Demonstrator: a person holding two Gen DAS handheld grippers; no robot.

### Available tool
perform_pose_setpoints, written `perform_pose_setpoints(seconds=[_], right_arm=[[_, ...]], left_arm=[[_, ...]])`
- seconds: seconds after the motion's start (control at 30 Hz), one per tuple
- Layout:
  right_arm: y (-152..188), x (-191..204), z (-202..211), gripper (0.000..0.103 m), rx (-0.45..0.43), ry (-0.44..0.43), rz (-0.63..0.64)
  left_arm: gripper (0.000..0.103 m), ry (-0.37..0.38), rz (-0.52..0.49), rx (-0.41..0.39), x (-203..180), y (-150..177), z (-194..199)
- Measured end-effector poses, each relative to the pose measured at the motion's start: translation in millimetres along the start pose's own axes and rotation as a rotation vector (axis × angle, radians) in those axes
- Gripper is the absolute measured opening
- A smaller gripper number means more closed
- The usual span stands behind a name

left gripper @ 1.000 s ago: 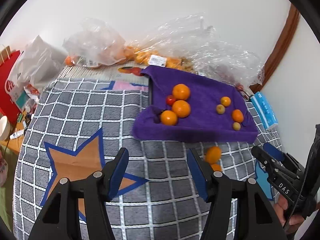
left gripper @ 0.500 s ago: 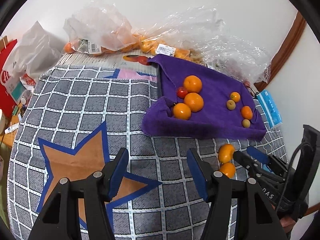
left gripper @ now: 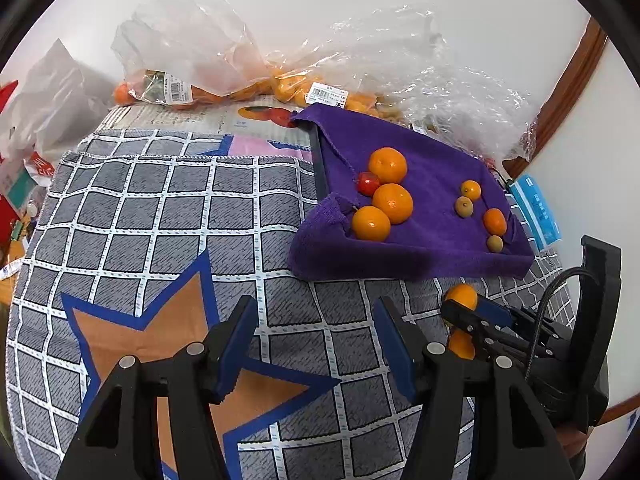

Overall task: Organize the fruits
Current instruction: 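Close the right tool on an orange beside the towel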

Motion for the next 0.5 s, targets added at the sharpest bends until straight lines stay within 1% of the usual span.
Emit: perform_pose_setpoints(seconds=[0.2,0.4,0.5], right_arm=[[-9,2,4,0.039,-0.025,0.004,-0.007],[-18,-1,27,0.039,-0.088,-0.011,-0.016],[-19,-8,42,0.039,-0.122,-0.002,-0.022]], left_arm=[[0.058,0.008,0.006,0.002,6,-1,-3],[0.058,0.005,0.006,0.016,7,0,-7],[0.058,0.002,-0.005,0.022,0,2,-8]])
Point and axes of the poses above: each gripper's, at about its wrist camera, not at the fingertips, and z roughly against the way its jaws point, x to its left, y to its underside, the point moved 8 cm from there along -z, roughly the way its jaws point, and after that the axes turned 5 degrees about x, right-handed, at the moved point
